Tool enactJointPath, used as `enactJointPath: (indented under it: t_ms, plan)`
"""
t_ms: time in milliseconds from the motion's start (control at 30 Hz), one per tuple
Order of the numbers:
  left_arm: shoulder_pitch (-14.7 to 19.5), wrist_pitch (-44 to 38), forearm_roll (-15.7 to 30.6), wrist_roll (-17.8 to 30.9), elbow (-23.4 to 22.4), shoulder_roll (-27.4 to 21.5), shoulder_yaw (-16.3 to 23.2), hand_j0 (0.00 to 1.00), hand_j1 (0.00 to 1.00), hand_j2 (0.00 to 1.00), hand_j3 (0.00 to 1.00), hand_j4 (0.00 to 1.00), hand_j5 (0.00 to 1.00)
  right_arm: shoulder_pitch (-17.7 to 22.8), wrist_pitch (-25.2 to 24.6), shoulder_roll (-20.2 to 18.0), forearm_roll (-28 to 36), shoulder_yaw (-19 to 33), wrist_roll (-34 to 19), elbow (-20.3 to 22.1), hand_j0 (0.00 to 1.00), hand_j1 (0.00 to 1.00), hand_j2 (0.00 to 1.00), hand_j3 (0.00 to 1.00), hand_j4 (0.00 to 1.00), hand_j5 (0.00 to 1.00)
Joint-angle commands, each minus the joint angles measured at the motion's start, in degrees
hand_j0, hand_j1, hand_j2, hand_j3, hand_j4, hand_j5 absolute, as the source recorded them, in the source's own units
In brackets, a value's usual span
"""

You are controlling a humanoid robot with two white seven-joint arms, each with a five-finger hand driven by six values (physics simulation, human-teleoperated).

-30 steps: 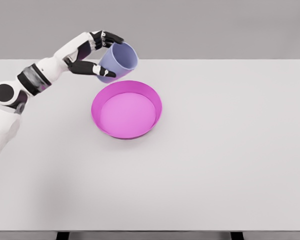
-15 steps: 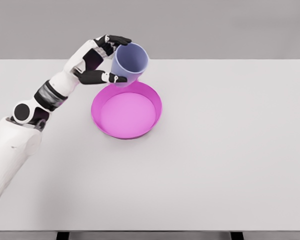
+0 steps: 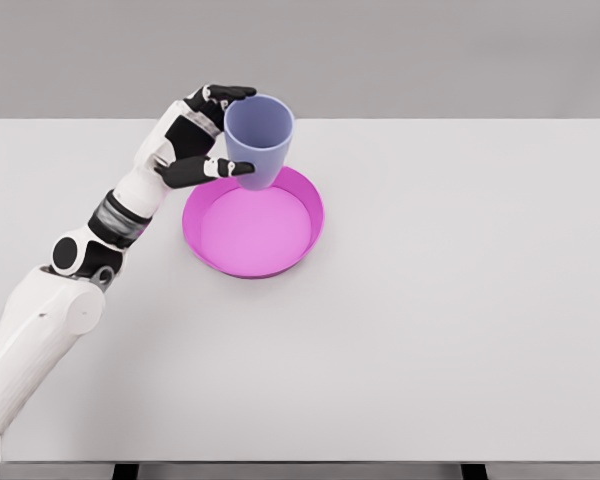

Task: Flip the cup with left arm and place it on the plate

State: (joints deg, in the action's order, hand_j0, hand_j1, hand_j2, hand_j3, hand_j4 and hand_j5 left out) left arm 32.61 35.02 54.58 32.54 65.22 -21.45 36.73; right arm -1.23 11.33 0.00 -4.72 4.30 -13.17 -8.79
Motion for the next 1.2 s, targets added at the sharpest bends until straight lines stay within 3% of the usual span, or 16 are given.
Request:
enactJointPath:
  t_ms: [0,233,500,567,600,700,900,1067,1167]
  plan:
    - [0.0,0.0,0.3,0.1,-3.0,0.0,0.2,0.63,0.63,0.63,0.63,0.63,0.63,0.0,0.0,0.0,0.0,0.0,0.0,0.0,1.0,1.0,1.0,1.0,1.0,1.0]
    - [0.0,0.0,0.1,0.0,-6.8,0.4,2.0,0.64,0.64,0.64,0.64,0.64,0.64,0.0,0.0,0.0,0.0,0.0,0.0,0.0,1.0,1.0,1.0,1.0,1.0,1.0]
    - [-0.5,0.0,0.1,-0.1,-7.6,1.2,2.2,0.65,0.65,0.65,0.65,0.65,0.65,0.0,0.0,0.0,0.0,0.0,0.0,0.0,1.0,1.0,1.0,1.0,1.0,1.0]
    - [-0.6,0.0,0.0,-0.2,-7.1,1.1,2.1,0.73,0.73,0.73,0.73,0.73,0.73,0.0,0.0,0.0,0.0,0.0,0.0,0.0,1.0,1.0,1.0,1.0,1.0,1.0]
    - [-0.6,0.0,0.0,-0.4,-6.9,1.0,2.1,0.9,0.9,0.9,0.9,0.9,0.9,0.0,0.0,0.0,0.0,0.0,0.0,0.0,1.0,1.0,1.0,1.0,1.0,1.0]
    - [-0.6,0.0,-0.1,-0.5,-6.8,0.6,2.1,0.97,0.97,0.97,0.97,0.97,0.97,0.0,0.0,0.0,0.0,0.0,0.0,0.0,1.0,1.0,1.0,1.0,1.0,1.0]
    - [-0.7,0.0,-0.1,-0.6,-6.7,0.4,2.1,1.0,1.0,1.0,1.0,1.0,1.0,0.0,0.0,0.0,0.0,0.0,0.0,0.0,1.0,1.0,1.0,1.0,1.0,1.0]
    - [-0.8,0.0,0.0,-0.6,-3.5,-1.5,1.9,1.0,1.0,1.0,1.0,1.0,1.0,0.0,0.0,0.0,0.0,0.0,0.0,0.0,1.0,1.0,1.0,1.0,1.0,1.0]
    - [-0.6,0.0,0.6,-0.6,4.6,-10.5,1.3,1.0,1.0,1.0,1.0,1.0,1.0,0.0,0.0,0.0,0.0,0.0,0.0,0.0,1.0,1.0,1.0,1.0,1.0,1.0]
